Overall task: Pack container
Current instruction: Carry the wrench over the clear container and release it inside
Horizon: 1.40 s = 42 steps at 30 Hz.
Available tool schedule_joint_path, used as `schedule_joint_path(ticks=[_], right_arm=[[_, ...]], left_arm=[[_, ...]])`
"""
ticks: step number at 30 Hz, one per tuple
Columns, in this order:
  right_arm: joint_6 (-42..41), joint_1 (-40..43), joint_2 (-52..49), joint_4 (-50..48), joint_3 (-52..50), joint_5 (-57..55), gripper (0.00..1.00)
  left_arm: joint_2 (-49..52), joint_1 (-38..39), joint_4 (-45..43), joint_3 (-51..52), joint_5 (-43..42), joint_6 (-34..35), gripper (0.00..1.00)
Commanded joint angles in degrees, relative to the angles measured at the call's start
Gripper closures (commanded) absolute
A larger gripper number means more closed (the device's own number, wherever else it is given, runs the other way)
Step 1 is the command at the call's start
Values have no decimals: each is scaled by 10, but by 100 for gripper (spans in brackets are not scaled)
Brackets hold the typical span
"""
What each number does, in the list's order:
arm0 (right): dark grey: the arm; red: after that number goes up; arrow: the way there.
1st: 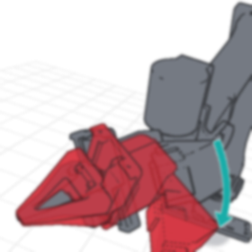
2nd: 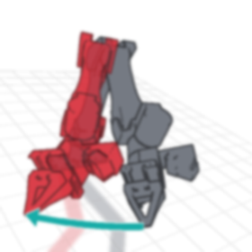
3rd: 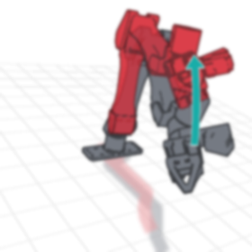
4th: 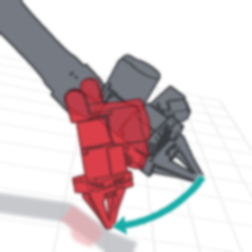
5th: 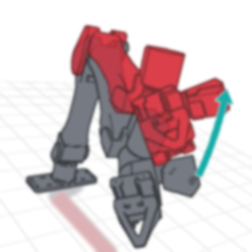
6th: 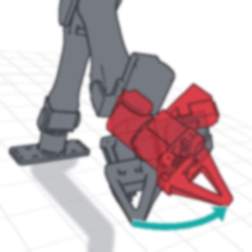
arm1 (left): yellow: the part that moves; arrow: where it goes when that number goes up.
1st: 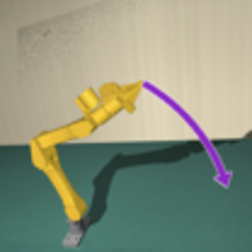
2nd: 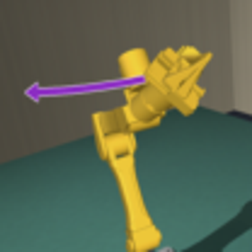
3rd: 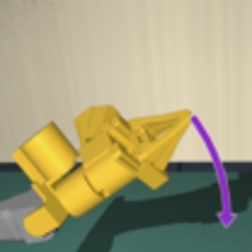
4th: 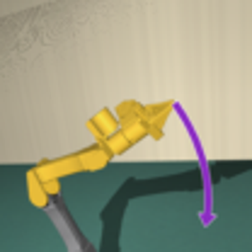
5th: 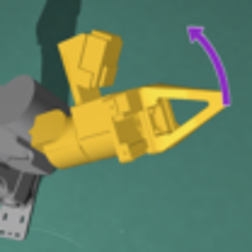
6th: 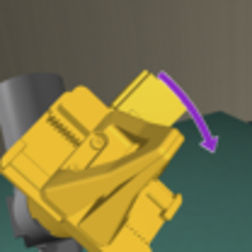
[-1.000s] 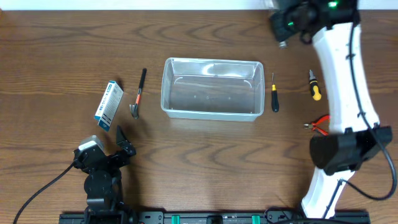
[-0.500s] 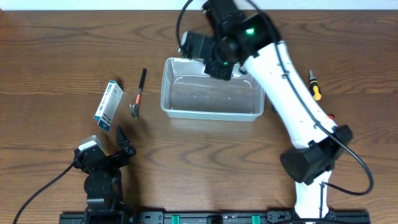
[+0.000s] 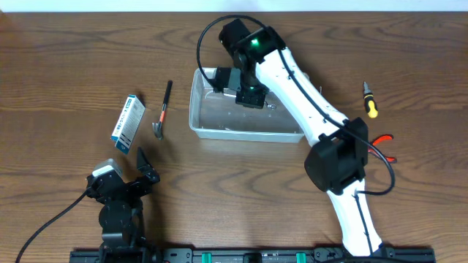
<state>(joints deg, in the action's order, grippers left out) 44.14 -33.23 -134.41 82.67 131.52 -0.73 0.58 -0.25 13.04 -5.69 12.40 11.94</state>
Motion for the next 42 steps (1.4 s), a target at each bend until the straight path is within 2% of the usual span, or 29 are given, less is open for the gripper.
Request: schedule_joint_path(ticks=[1,13,15,17,20,21,28,35,37,40,42], right_arm=[[-9,7,-39,4,3,-5,99],[-33,7,-116,3,3,-6,99],[-35,7,-118,0,4,-5,84],[-41,7,-118,0,4,-5,79],[-57,7,-118,-4,4,-5,54],[-61,7,-118,-5,4,-4,51],[-88,6,-91,-13,16,-3,39],[-117,7,-25,-7,47,-9,38],[-142,10,8,-11,52,-32,34],[-205,24,61,-12,54,-96,20],[-246,41,95,-5,54,-126,20]], left_arm=[[-3,2,5,14,3,-5,2],[-3,2,5,14,3,-5,2],[-3,2,5,14,3,-5,2],[-3,2,5,14,3,-5,2],[-3,2,5,14,3,-5,2],[-3,2,5,14,3,-5,2],[-3,2,5,14,3,-5,2],[-3,2,5,14,3,-5,2],[-3,2,5,14,3,-5,2],[-3,2,5,14,3,-6,2],[-3,2,5,14,3,-5,2]])
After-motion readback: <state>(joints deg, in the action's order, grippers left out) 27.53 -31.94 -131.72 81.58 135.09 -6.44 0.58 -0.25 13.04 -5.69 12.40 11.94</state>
